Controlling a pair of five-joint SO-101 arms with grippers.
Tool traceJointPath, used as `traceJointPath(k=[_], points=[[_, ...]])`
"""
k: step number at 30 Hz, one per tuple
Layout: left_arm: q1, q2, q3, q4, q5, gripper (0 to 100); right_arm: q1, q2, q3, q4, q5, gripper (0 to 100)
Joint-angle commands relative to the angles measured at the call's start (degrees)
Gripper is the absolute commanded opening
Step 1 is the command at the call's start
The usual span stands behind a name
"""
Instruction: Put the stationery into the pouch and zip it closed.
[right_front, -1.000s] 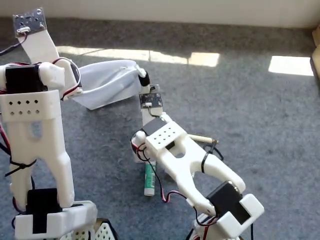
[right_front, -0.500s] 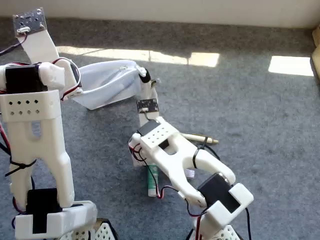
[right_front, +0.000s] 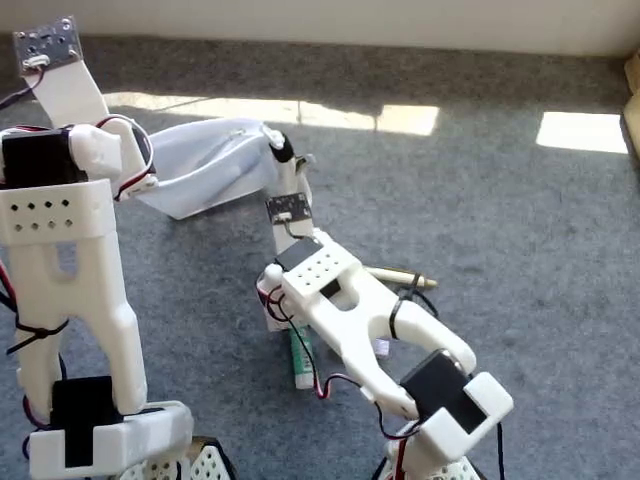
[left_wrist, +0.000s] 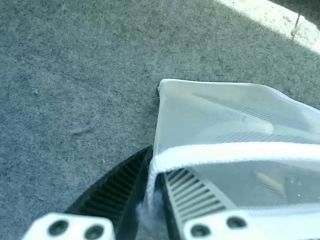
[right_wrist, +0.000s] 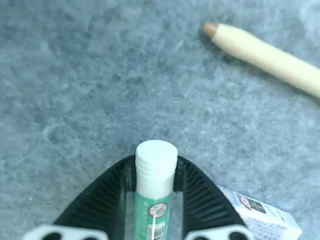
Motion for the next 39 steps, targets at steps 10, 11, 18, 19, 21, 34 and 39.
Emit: traceJointPath(k=[10,11,18,19,21,34,39], points=[[-0.9,-0.2,-0.1,-1.1,0.2,1,-0.9,-22.6,4.4,-0.3,5.6,0.9],[-0.8,-0.2,-0.1,-1.1,0.2,1,-0.9,-24.7,5.1,-0.3,6.3,0.9],[2.4,-0.2,-0.1,-1.1,0.2,1,-0.7,-39.6,8.0,-0.7,7.2,0.9],[2.8,-0.2,-0.1,-1.1,0.2,1,-0.7,-41.5,8.0,-0.7,7.2,0.9],[2.9,-0.2,-0.1,-1.0,0.2,1,-0.7,-44.7,7.6,-0.7,7.2,0.9],[2.9,-0.2,-0.1,-0.7,0.2,1,-0.6,-53.8,8.0,-25.3,7.2,0.9],[2.9,-0.2,-0.1,-0.7,0.2,1,-0.6,-53.7,8.1,-35.9,7.3,0.9]])
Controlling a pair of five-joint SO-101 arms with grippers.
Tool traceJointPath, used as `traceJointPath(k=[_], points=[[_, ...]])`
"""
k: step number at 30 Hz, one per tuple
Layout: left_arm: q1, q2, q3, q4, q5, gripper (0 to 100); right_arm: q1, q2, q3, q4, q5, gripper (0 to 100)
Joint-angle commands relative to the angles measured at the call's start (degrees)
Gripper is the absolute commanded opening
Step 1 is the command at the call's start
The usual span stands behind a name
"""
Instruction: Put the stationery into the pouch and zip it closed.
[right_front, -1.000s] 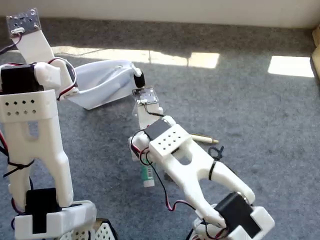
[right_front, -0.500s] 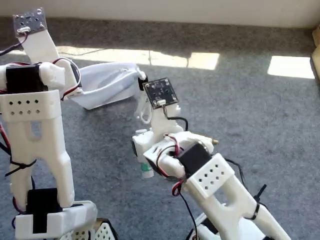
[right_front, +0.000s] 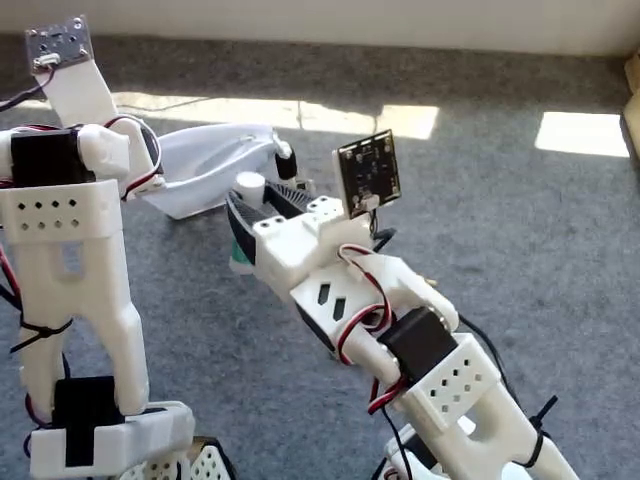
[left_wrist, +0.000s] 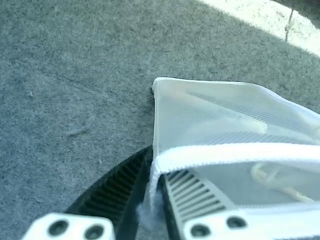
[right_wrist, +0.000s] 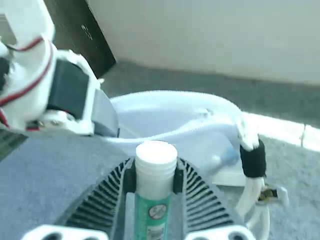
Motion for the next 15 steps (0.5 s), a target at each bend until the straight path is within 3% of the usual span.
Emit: traceJointPath(k=[1,7,15], points=[[0.9,-0.2,0.0,-0.7,0.2,1,-0.2,-2.1,-0.5,-9.5,0.9,0.9],[0.8,-0.1,0.0,-0.7,0.2,1,-0.1,-2.1,-0.5,-21.9,0.9,0.9],[0.8,-0.7,3.3,-2.9,0.2,1,-0.1,-2.0,-0.5,-31.2,0.9,0.9]])
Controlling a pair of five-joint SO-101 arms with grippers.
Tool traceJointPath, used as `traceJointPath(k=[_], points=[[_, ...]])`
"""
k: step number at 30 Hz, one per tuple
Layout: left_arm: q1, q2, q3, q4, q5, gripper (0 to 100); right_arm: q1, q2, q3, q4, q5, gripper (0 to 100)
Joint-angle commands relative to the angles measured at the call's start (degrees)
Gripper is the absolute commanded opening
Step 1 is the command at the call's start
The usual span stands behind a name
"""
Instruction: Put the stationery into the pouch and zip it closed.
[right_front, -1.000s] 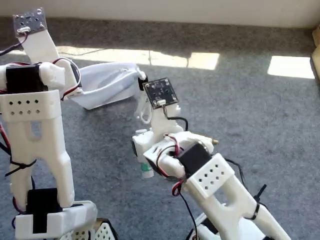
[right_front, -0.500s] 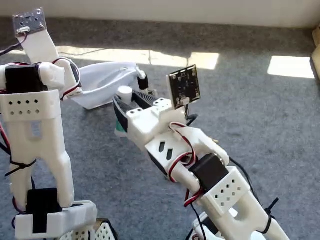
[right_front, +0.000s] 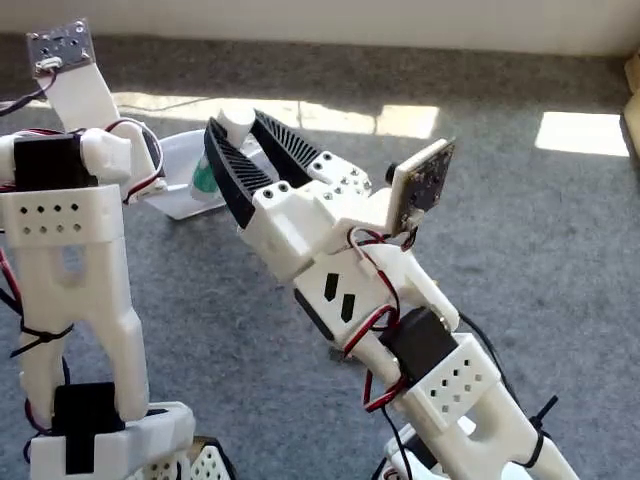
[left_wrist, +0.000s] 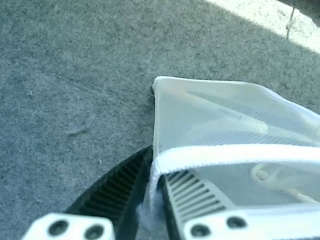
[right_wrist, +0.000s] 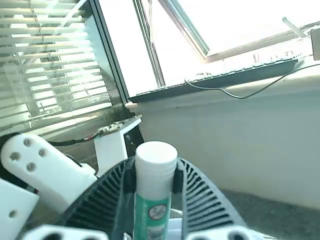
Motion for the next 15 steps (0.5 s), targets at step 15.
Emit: traceJointPath(k=[15], points=[[0.9,-0.2,0.5,-1.7,0.2,1,4.8,11.0,-0.5,-16.0,0.8,0.9]])
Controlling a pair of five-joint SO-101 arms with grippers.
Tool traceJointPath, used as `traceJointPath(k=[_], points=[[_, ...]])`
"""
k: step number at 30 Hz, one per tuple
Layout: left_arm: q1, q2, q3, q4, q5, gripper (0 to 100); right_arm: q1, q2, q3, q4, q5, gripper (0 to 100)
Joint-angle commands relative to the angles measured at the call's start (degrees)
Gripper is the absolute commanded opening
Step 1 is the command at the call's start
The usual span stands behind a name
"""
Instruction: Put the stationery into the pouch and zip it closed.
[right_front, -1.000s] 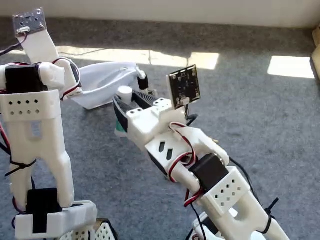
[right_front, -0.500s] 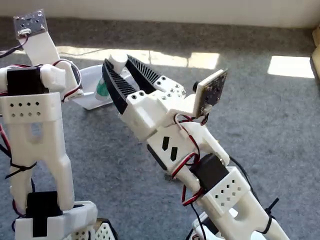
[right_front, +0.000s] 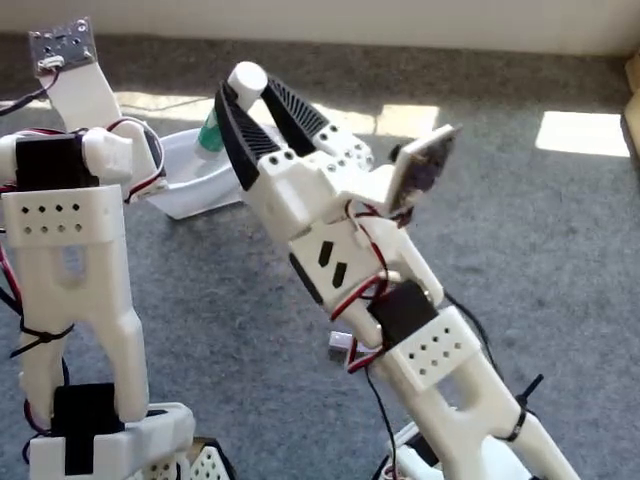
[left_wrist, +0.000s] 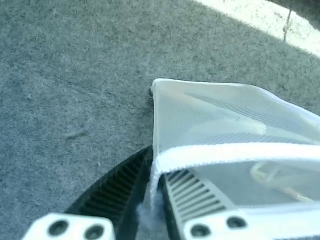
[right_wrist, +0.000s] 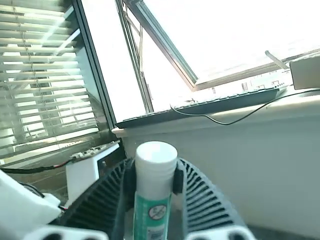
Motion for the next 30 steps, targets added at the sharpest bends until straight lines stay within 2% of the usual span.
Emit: traceJointPath(k=[1,14,30], points=[[0.9,-0.2,0.1,-1.1,0.3,1,0.7,2.9,-0.5,-4.0,0.8,0.9],[0.9,-0.1,0.2,-1.2,0.3,1,0.7,11.2,-0.4,-6.1,0.8,0.9],[0.8,-0.1,0.2,-1.2,-0.6,1,0.6,11.4,2.2,-5.6,0.8,1.4]])
